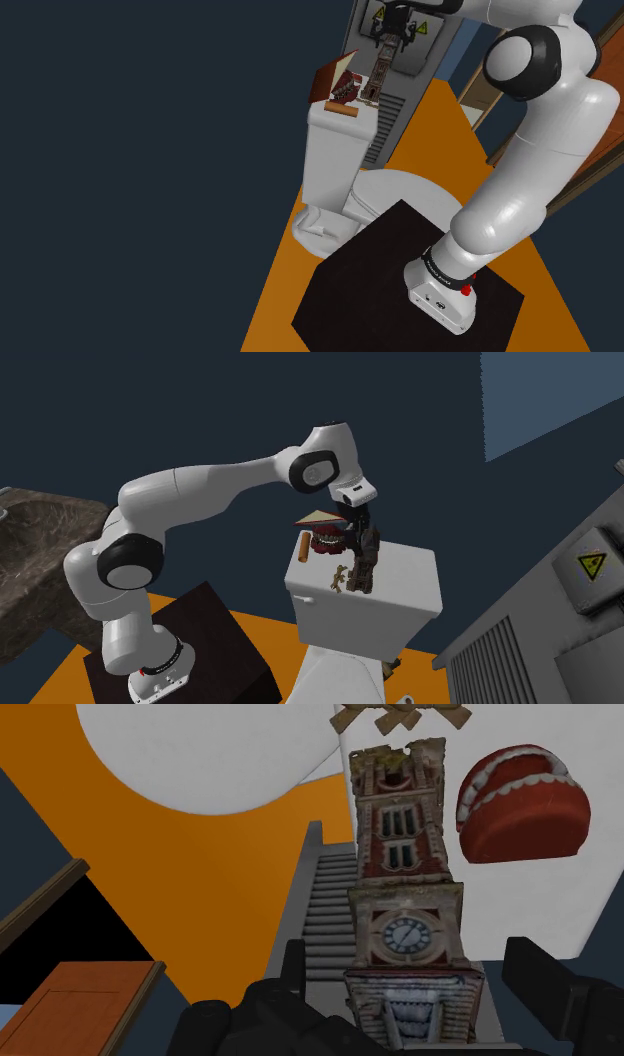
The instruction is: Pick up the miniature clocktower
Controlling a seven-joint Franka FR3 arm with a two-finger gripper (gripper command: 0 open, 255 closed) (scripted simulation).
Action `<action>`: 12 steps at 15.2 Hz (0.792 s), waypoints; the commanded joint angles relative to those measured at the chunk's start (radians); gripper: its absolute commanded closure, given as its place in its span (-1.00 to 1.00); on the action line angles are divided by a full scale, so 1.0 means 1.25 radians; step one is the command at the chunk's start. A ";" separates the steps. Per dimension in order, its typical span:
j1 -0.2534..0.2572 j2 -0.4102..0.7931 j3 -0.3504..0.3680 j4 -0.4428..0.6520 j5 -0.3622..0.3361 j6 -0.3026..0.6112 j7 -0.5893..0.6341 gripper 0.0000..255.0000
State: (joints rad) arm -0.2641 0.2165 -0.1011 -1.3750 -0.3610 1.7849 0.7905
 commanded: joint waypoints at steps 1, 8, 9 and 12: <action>0.000 -0.002 0.000 -0.007 -0.001 0.005 0.002 1.00; 0.001 -0.005 0.000 -0.012 -0.001 0.006 0.004 1.00; 0.001 -0.006 0.000 -0.013 -0.001 0.007 0.004 1.00; 0.000 0.004 0.000 0.023 0.002 -0.017 -0.006 1.00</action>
State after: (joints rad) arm -0.2644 0.2180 -0.1012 -1.3630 -0.3599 1.7758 0.7863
